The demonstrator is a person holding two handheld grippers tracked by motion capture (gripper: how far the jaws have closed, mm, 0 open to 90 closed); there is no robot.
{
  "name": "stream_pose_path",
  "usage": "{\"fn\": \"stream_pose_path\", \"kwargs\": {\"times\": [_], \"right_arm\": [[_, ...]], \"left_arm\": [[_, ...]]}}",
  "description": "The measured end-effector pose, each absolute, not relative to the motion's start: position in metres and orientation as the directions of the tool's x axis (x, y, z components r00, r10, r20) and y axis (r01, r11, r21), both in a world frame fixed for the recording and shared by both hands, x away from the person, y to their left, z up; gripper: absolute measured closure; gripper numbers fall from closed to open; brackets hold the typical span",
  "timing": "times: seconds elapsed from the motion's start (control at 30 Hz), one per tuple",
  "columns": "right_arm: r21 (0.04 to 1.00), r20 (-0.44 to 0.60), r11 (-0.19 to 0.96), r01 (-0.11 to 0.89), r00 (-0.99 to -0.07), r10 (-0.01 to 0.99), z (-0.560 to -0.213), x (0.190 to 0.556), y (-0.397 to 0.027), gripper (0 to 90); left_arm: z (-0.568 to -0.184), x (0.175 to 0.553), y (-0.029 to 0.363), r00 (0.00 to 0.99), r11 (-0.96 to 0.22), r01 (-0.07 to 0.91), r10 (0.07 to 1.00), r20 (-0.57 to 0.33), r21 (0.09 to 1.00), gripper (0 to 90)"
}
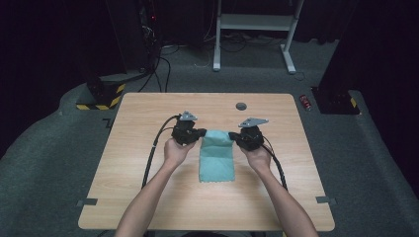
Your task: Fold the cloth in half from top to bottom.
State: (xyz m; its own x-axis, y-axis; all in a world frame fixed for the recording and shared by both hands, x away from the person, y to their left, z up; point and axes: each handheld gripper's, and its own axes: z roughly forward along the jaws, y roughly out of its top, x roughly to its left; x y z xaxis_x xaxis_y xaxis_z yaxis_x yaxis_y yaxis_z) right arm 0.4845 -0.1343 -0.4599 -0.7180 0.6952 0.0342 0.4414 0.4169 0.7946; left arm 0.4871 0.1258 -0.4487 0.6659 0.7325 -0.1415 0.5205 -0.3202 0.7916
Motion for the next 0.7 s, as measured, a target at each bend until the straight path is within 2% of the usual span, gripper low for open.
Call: {"fn": "stream_pose_path", "kwargs": {"times": [0.37,0.7], "right_arm": [[0.793,0.033,0.431,0.43,-0.736,0.676,-0.464,0.472,-0.133,89.9],[0.798,0.037,0.429,0.424,-0.744,0.667,-0.465,0.465,-0.135,89.9]], "left_arm": [[-0.452,0.474,0.128,0.68,-0.343,0.509,0.723,-0.124,0.789,89.0],[-0.454,0.466,0.129,0.681,-0.321,0.51,0.718,-0.146,0.798,88.9]]}}
